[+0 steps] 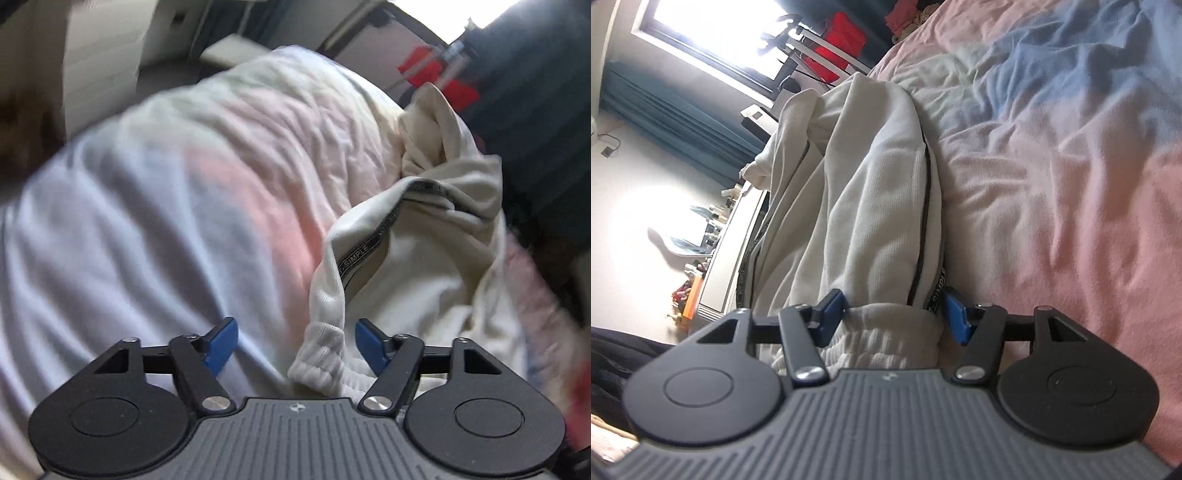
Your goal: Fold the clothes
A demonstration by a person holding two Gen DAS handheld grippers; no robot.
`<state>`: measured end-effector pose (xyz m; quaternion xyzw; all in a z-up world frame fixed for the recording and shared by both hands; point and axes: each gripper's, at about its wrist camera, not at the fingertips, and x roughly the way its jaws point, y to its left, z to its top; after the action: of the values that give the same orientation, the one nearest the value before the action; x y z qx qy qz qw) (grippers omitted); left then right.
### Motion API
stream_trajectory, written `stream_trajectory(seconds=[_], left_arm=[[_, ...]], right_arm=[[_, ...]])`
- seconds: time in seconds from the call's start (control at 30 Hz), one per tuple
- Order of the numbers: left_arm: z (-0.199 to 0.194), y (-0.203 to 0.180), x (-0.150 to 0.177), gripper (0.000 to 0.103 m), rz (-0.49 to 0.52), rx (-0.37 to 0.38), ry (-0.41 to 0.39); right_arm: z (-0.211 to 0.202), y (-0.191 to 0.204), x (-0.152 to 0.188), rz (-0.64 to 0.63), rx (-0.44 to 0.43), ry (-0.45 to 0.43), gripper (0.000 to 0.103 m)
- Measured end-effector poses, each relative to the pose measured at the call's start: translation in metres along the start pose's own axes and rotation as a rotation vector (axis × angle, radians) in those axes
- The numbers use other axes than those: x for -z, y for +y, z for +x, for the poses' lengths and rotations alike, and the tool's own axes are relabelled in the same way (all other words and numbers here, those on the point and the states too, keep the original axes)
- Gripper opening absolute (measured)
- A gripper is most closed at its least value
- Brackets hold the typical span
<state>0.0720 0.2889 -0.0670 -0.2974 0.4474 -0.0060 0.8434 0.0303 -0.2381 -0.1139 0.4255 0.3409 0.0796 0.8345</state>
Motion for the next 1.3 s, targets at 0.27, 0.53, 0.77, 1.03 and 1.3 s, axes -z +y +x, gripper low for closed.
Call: stream_trajectory(seconds=[0.27, 0.53, 0.77, 1.03, 1.3], left_arm=[[0.004, -0.022, 0.007, 0.052, 0.133, 0.057, -0.001], [0.029, -0.030, 0.015, 0.052, 0.233, -0.012, 0.083], [0.033, -0.052, 0.025, 0.045, 0.357, -0.074, 0.057], [0.024, -0.071, 0.011, 0.020, 0.322, -0.140, -0.063], [-0.025, -0.099, -0.089, 0.016, 0.237, -0.237, -0.333]], right_arm=[[0.003, -0.008, 0.000, 0.043, -0.028, 0.028, 0.061], [0.004, -0.007, 0.001, 0.021, -0.013, 0.104, 0.063], [0.011, -0.014, -0.003, 0.053, -0.039, 0.062, 0.062], [-0.001, 0.009, 0.013, -0.004, 0.039, 0.028, 0.033], [-0.011, 0.101, 0.081, 0.000, -0.064, -0.028, 0.026]])
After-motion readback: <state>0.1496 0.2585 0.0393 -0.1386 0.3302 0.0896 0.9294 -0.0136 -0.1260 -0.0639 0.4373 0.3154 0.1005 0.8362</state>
